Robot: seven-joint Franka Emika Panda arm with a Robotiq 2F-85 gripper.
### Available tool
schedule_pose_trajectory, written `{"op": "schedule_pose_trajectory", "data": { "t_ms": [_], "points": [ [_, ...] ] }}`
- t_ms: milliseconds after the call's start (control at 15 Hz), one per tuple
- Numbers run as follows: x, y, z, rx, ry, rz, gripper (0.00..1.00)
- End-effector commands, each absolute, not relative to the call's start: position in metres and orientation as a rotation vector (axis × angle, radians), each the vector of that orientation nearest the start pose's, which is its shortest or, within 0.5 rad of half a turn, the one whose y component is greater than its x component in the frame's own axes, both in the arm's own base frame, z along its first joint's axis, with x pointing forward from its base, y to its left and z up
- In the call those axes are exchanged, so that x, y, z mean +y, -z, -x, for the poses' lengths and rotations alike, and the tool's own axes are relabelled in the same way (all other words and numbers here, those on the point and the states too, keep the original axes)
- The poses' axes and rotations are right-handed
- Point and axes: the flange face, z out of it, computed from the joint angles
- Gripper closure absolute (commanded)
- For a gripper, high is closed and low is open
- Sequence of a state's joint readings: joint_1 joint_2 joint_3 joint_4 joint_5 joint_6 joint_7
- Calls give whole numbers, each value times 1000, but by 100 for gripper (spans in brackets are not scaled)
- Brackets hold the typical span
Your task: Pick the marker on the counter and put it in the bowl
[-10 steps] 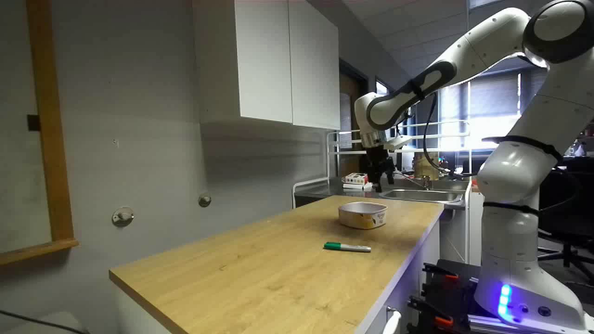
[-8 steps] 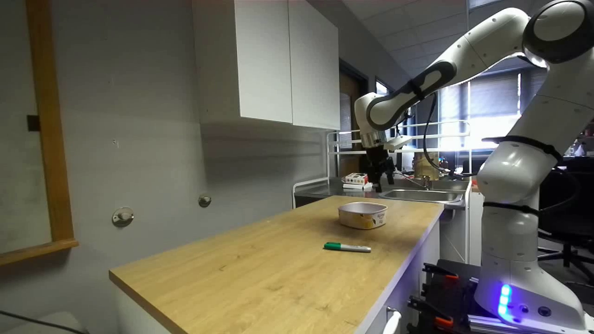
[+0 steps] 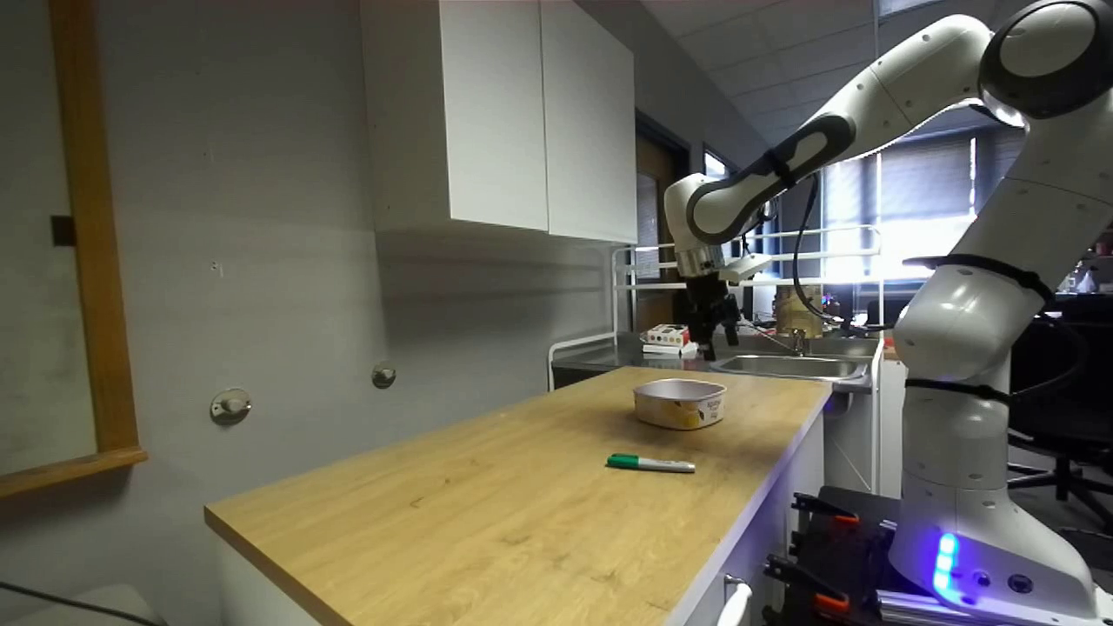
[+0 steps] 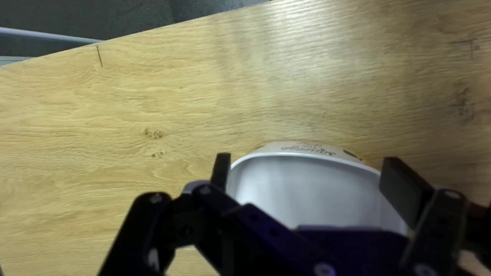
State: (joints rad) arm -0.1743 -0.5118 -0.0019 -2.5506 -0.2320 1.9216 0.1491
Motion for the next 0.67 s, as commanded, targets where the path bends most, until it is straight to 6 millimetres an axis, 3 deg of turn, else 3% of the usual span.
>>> {"op": "schedule_pose_trajectory", "data": {
  "t_ms": [0,267,600],
  "points": [
    [-78,-432,-369,387,-209,3331,0],
    [-55,-416,-377,330,-244,3365,0],
    [5,-383,-386,175,-330,3429,0]
  ]
}}
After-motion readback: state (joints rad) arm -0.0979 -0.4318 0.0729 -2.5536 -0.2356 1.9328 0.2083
